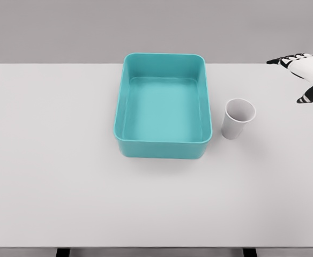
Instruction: Put the paper cup into the basket with your right arm
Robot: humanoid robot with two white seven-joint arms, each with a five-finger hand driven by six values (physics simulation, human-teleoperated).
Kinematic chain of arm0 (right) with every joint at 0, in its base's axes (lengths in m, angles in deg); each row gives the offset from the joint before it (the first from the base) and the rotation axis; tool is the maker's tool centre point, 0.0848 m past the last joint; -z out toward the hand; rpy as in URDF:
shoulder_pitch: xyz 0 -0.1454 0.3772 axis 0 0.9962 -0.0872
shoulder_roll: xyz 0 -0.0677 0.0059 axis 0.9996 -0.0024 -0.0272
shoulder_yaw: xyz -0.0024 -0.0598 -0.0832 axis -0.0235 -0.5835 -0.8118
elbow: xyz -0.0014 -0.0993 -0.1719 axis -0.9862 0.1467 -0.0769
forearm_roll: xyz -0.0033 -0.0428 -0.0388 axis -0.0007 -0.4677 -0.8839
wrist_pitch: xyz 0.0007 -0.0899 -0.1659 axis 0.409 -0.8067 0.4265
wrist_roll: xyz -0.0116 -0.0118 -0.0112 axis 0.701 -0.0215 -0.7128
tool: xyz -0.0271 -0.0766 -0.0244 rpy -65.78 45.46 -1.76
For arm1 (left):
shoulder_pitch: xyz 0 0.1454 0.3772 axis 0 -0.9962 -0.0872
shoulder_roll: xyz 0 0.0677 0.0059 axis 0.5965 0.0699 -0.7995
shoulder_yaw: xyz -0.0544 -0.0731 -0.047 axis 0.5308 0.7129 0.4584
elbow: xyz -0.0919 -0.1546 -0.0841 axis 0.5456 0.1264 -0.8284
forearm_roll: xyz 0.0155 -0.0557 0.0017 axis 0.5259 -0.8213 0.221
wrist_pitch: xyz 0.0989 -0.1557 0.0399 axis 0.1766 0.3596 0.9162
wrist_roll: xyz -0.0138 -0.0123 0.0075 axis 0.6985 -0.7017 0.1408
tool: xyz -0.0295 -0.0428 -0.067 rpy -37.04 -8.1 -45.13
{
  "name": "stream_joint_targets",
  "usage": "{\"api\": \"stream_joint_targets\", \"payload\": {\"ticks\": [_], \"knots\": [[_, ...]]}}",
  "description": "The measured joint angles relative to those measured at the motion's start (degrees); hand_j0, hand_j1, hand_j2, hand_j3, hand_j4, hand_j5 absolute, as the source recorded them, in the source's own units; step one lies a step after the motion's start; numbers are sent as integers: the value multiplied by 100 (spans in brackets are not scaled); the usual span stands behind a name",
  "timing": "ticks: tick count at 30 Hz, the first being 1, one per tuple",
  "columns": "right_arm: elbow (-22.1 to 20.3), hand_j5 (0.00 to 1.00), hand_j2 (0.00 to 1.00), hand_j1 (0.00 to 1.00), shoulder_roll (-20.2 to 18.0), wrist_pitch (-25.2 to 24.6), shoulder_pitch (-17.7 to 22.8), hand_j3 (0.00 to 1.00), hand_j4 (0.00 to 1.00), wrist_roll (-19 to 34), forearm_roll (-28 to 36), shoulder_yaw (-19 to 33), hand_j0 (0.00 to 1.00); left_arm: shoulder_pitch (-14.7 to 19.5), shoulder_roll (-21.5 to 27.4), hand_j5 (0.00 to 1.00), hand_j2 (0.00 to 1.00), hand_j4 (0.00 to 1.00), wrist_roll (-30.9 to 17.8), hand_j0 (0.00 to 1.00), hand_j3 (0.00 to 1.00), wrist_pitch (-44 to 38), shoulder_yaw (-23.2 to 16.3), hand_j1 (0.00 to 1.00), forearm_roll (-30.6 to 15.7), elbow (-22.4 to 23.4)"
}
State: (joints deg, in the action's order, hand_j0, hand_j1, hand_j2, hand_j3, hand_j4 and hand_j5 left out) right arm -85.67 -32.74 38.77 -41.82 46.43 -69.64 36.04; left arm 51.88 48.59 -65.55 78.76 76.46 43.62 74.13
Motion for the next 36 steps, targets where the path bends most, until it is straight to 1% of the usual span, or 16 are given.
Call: {"api": "stream_joint_targets", "payload": {"ticks": [4,5,7,8,10,12,15,17,22,25,27,30,31,33,36], "knots": [[-17,100,100,100,36,43,-9,100,100,95,188,36,100,0,0,100,100,100,0,100,100,0,0,100,-1,0],[-6,100,100,100,38,126,-9,100,100,182,421,55,100,0,0,100,100,100,0,100,100,0,0,100,-1,0],[155,100,100,100,37,377,0,100,100,724,1274,184,100,0,0,100,100,100,0,100,100,0,0,100,1,0],[331,100,100,100,41,583,0,100,100,999,1734,281,100,0,0,100,100,100,0,100,100,0,0,100,2,0],[783,100,100,100,84,992,9,100,100,1336,2465,407,100,0,0,100,100,100,0,100,100,0,0,100,2,0],[1231,100,100,100,201,1273,26,100,100,1508,2992,454,100,0,0,100,100,100,0,100,100,0,0,100,1,0],[1849,100,100,100,440,1583,44,100,100,1624,3641,483,100,0,0,100,100,100,0,100,100,0,0,100,0,0],[2037,100,100,100,523,1677,70,100,100,1656,3836,447,100,0,0,100,100,100,0,100,100,0,0,100,0,0],[2077,100,100,100,634,1727,97,100,100,1684,3941,316,100,0,0,100,100,100,0,100,100,0,0,100,0,0],[2150,100,100,100,766,1753,158,100,100,1688,3972,288,100,0,0,100,100,100,-1,100,100,0,0,100,1,0],[2333,100,100,100,913,1813,193,100,100,1689,4009,283,100,0,0,100,100,100,0,100,100,0,0,100,0,0],[2939,100,100,100,1238,2233,290,100,100,1690,4372,280,100,0,0,100,100,100,0,100,100,0,0,100,1,0],[3079,100,100,100,1308,2336,360,100,100,1690,4443,279,100,0,0,100,100,100,0,100,100,0,0,100,1,0],[3253,100,100,100,1379,2468,439,100,100,1690,4539,284,100,0,0,100,100,100,0,100,100,0,0,100,2,0],[3366,100,100,100,1421,2614,571,100,100,1690,4611,290,100,0,0,100,100,100,0,100,100,0,1,100,0,0]]}}
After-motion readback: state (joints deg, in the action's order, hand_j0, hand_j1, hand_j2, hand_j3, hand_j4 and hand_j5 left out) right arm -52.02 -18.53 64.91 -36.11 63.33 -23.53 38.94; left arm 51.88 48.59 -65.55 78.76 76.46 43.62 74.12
